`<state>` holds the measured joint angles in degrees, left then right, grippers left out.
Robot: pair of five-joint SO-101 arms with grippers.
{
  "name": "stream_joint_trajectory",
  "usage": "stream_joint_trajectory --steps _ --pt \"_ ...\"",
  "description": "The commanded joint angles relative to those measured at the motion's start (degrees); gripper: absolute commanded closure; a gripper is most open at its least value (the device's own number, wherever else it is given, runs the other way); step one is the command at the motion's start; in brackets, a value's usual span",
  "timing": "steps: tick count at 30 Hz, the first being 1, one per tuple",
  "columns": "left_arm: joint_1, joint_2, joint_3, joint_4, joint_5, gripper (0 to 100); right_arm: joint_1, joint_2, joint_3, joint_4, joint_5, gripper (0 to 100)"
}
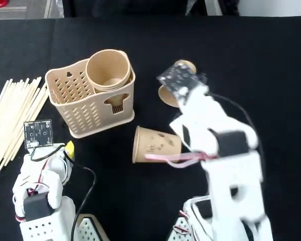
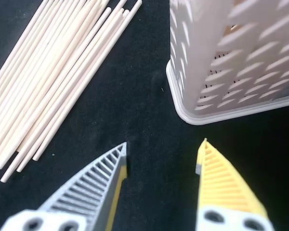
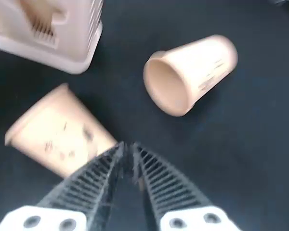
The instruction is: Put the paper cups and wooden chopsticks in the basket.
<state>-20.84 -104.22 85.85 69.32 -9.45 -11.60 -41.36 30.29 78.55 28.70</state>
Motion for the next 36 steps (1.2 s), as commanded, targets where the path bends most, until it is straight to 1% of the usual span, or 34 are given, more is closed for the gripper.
stream_joint_trajectory --steps 1,2,3,5,9,12,14,16,19,22,24,27,29,31,33,35,36 --pt "0.0 -0.2 -0.1 -0.9 0.1 77 -0.9 7.9 -3.4 -1.5 3.2 80.7" --pt "0.0 -0.2 -0.1 -0.9 0.1 77 -0.7 9.1 -3.5 -3.8 5.8 76.8" --pt "0.0 -0.2 -0.1 -0.9 0.1 77 0.0 9.9 -2.8 -6.6 10.3 73.9" --pt "-0.1 -0.2 -0.1 -0.9 0.1 77 2.3 10.5 0.5 -13.6 17.1 70.4" --pt "-0.1 -0.2 -0.1 -0.9 0.1 77 4.3 10.5 11.2 -27.5 23.8 68.3" --pt "-0.1 -0.2 -0.1 -0.9 0.1 77 4.6 10.9 20.1 -42.5 27.8 68.5" --pt "-0.1 -0.2 -0.1 -0.9 0.1 77 5.3 11.5 24.5 -52.8 27.1 68.5" --pt "-0.1 -0.2 -0.1 -0.9 0.1 77 5.7 13.7 25.8 -57.9 26.5 68.7" --pt "-0.1 -0.2 -0.1 -0.9 0.1 77 6.5 20.4 23.2 -60.0 26.5 68.7" --pt "-0.1 -0.2 -0.1 -0.9 0.1 77 9.1 28.4 17.7 -62.9 26.1 68.8" --pt "-0.1 -0.2 -0.1 -0.9 0.1 77 11.4 32.7 14.3 -64.6 24.1 68.8" --pt "-0.1 -0.2 -0.1 -0.9 0.1 77 12.0 37.7 10.9 -67.2 23.6 69.6" --pt "0.0 -0.2 -0.1 -0.9 0.0 77 12.0 39.7 9.7 -69.3 23.5 75.8" --pt "0.0 -0.2 -0.1 -0.9 0.0 77 11.8 41.2 8.9 -71.2 23.3 87.7" --pt "0.0 -0.2 -0.1 -0.9 0.0 77 11.7 41.5 8.6 -71.8 20.6 99.5" --pt "0.0 -0.2 -0.1 -0.9 0.0 77 12.2 40.7 8.5 -71.9 16.9 96.4" --pt "0.0 -0.2 -0.1 -0.9 0.0 77 12.7 39.9 8.5 -71.9 15.6 98.5"
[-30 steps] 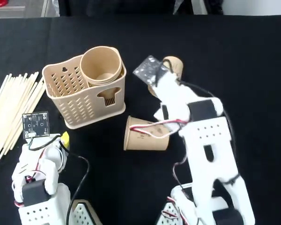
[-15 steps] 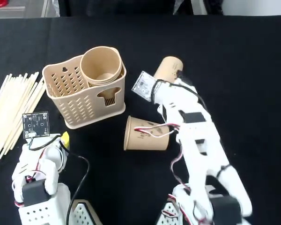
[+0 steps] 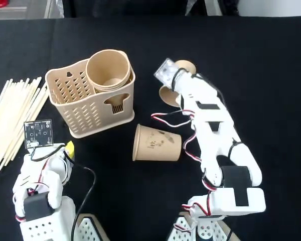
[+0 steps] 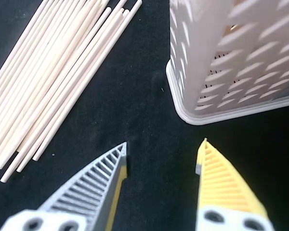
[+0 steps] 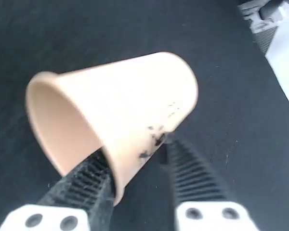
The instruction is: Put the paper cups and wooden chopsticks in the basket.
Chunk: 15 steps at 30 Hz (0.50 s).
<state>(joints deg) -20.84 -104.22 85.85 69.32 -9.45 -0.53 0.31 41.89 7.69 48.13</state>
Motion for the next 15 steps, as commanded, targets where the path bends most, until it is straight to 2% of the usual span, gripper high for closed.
stream_joint_trajectory --steps 1,5,11,15 --pt "0.0 -0.2 -0.1 -0.9 0.0 77 2.0 -2.9 -3.0 -0.9 -5.0 98.8" --pt "0.0 -0.2 0.0 -0.9 0.0 77 3.4 -9.1 -2.4 1.4 -9.1 98.7" --pt "0.0 -0.2 0.0 -0.9 0.0 77 1.3 -17.6 -2.1 10.8 -7.4 98.7" --pt "0.0 -0.2 0.0 -0.9 0.0 77 1.3 -23.8 -7.6 23.1 -9.7 98.7"
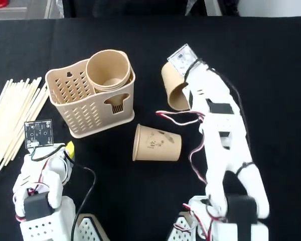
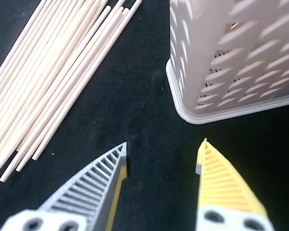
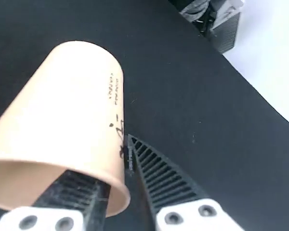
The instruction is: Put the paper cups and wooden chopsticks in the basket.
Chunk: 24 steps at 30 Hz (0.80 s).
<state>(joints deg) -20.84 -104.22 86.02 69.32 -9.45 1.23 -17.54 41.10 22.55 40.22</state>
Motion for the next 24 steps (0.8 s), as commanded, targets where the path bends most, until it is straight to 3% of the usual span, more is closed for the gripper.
stream_joint_trajectory --steps 1,6,12,18,24 --pt "0.0 -0.2 -0.2 -0.9 0.0 77 -0.3 -7.3 -10.3 13.4 -4.0 98.7" --pt "0.0 -0.2 -0.2 -0.9 0.1 77 -0.3 -8.6 -37.8 44.1 -14.4 98.7" --pt "0.0 -0.2 -0.2 -0.9 0.1 77 -11.5 0.5 -72.0 70.2 -19.8 98.7" --pt "0.0 -0.2 -0.2 -0.9 0.1 77 -23.0 8.9 -90.9 75.6 -23.5 98.7" --pt "0.0 -0.2 -0.2 -0.9 0.0 77 -28.2 13.1 -92.8 75.6 -26.1 98.7"
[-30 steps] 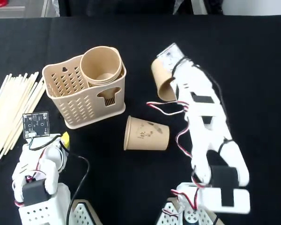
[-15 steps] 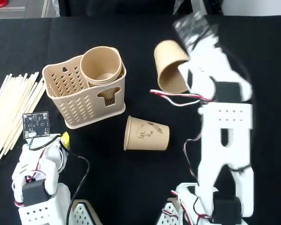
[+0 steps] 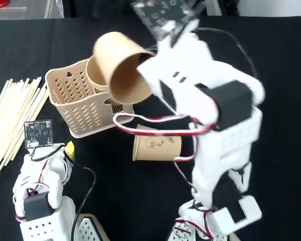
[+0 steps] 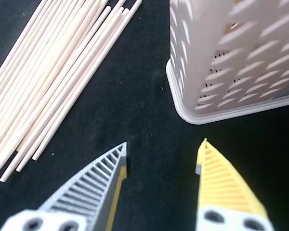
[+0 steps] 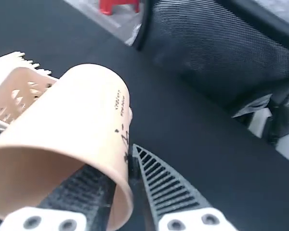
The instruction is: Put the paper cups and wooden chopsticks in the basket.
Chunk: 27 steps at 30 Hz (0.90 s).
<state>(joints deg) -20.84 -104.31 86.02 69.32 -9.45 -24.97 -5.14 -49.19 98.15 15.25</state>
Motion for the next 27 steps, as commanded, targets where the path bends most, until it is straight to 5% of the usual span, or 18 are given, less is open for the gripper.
stream_joint_trajectory --steps 1,27 --pt "0.0 -0.1 -0.2 -0.9 0.0 77 -2.8 0.9 -2.2 0.0 -1.3 98.7" --pt "0.0 -0.1 -0.2 -0.9 -0.2 77 -0.3 13.8 -2.7 1.1 0.6 98.3"
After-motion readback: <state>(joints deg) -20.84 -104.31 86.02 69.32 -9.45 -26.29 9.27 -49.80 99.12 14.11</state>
